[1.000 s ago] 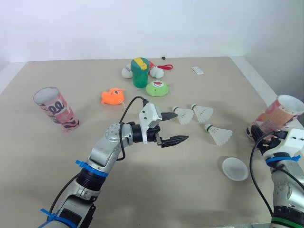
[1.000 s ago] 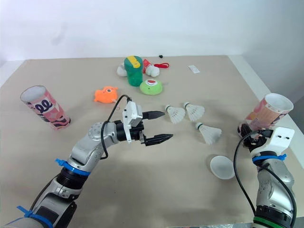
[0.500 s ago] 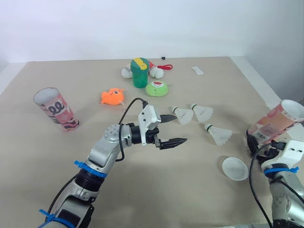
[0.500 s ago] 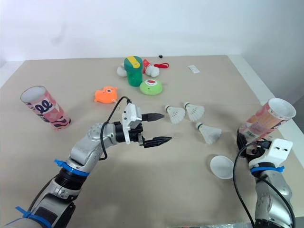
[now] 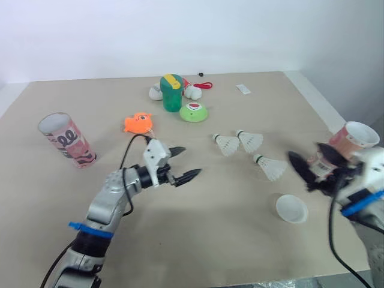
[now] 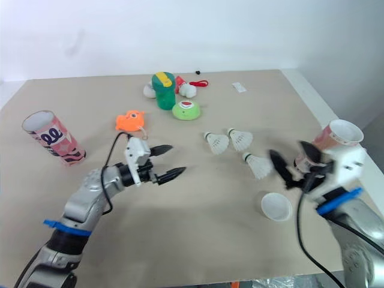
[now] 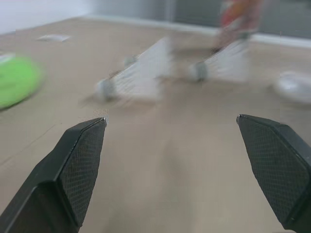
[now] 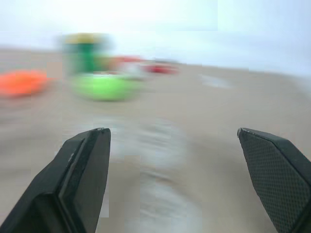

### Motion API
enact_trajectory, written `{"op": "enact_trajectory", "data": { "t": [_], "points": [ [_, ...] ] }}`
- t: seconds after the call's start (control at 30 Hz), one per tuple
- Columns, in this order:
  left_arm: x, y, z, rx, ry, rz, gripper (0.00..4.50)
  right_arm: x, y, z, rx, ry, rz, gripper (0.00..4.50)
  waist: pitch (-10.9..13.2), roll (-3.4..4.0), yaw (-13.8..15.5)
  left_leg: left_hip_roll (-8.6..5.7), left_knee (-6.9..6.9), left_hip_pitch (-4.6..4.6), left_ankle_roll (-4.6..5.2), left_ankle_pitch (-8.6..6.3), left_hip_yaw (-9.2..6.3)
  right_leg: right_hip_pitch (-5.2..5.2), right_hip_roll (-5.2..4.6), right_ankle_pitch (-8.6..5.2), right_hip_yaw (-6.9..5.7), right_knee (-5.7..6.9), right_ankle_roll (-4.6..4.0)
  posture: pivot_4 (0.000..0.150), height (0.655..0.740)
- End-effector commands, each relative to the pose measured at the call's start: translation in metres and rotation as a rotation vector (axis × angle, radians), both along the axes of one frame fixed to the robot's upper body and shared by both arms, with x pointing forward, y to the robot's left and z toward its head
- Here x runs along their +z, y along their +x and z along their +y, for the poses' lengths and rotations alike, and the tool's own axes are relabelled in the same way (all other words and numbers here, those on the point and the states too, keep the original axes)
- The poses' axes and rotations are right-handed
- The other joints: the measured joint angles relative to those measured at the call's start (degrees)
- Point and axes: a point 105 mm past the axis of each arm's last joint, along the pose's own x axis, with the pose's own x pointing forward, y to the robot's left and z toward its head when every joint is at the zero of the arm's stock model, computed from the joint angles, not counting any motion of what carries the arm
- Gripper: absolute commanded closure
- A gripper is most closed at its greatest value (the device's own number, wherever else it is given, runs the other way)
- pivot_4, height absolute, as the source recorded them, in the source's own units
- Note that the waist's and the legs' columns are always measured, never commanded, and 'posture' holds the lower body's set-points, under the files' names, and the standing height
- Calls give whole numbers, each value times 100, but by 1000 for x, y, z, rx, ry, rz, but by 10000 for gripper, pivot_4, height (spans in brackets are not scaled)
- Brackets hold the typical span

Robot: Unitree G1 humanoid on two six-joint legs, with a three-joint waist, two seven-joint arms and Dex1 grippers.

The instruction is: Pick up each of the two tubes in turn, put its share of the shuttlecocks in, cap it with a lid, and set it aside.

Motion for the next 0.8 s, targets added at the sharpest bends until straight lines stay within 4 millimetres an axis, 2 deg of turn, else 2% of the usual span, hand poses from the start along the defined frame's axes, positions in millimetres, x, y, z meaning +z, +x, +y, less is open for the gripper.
{"op": "enact_trajectory", "data": {
  "t": [0.03, 0.13, 0.23, 0.43, 0.57, 0.8],
  "points": [
    [18, -4, 35, 230, -45, -106, 0, 15, -1, 63, 311, -41, -17, 333, 11, -19, -26, 0, 2, -1, 0, 0, 1, 0, 0, 1, 1, 0, 2, 1500, 7400],
    [19, -7, 55, 382, -82, -118, 0, 18, 3, 94, 469, -46, -11, 333, 14, -36, 97, -1, 6, -19, -3, 5, -13, -2, -2, 3, -12, -10, 4, 1500, 7400],
    [14, -13, 83, 568, -124, -111, 0, 9, 4, 119, 618, -67, 20, 333, 9, -46, 129, -2, 6, -33, -5, 4, -13, 0, -6, 9, -15, -35, 13, 1500, 7400],
    [-10, -26, 141, 1048, -159, -70, 0, -10, 14, 160, 776, -67, 37, 333, 6, -63, 134, -9, 7, -46, -4, -6, -7, -3, -21, 12, -11, -50, 17, 1500, 7400],
    [-20, -23, 163, 1171, -149, -55, 0, -4, 20, 179, 819, -49, 3, 333, 7, -67, 129, 0, 8, -39, -6, -3, -12, -3, -7, 20, -15, -46, 13, 1500, 7400],
    [-31, -1, 192, 1241, -143, -23, 0, 1, 25, 190, 822, -14, -21, 333, 3, -73, 130, 1, 9, -38, -12, 10, -14, -3, -3, 32, -20, -42, 11, 1500, 7400]
  ]
}}
